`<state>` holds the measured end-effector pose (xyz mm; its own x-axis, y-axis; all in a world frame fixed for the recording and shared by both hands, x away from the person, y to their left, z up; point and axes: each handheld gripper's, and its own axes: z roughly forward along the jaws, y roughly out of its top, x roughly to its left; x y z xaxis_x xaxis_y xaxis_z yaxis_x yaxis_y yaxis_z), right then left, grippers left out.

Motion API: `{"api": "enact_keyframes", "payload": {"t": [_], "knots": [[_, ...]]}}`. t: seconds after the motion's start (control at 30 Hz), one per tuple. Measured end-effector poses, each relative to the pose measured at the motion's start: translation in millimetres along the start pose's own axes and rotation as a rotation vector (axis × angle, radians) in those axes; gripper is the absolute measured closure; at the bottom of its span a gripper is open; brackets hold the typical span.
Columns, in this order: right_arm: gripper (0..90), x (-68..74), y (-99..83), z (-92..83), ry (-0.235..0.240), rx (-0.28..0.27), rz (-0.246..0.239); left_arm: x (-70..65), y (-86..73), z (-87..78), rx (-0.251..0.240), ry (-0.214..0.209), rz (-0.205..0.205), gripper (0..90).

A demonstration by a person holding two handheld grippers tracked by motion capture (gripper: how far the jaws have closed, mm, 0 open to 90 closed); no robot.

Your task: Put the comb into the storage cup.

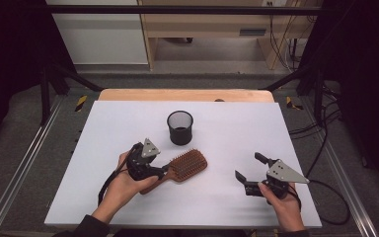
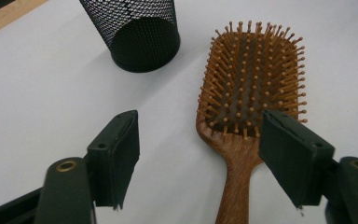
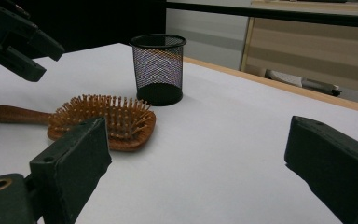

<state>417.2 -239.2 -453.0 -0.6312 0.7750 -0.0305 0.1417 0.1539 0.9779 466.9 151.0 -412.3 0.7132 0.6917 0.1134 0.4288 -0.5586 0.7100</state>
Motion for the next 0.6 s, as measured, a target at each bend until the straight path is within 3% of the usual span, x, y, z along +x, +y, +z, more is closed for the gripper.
{"api": "enact_keyframes", "payload": {"t": [0.27, 0.47, 0.6], "knots": [[6.8, 0.2, 0.5, -0.3, 0.003, -0.001, 0.002, -4.4, 1.6, 5.8, 0.025, -0.001, -0.021, 9.9], [6.8, 1.1, 0.3, 0.7, 0.009, 0.007, 0.003, -3.5, 0.8, 7.6, 0.041, -0.006, -0.039, 5.2], [6.7, 0.8, 0.2, 1.0, 0.009, 0.009, 0.003, -4.0, -0.8, 9.9, 0.059, -0.018, -0.025, 5.2]]}}
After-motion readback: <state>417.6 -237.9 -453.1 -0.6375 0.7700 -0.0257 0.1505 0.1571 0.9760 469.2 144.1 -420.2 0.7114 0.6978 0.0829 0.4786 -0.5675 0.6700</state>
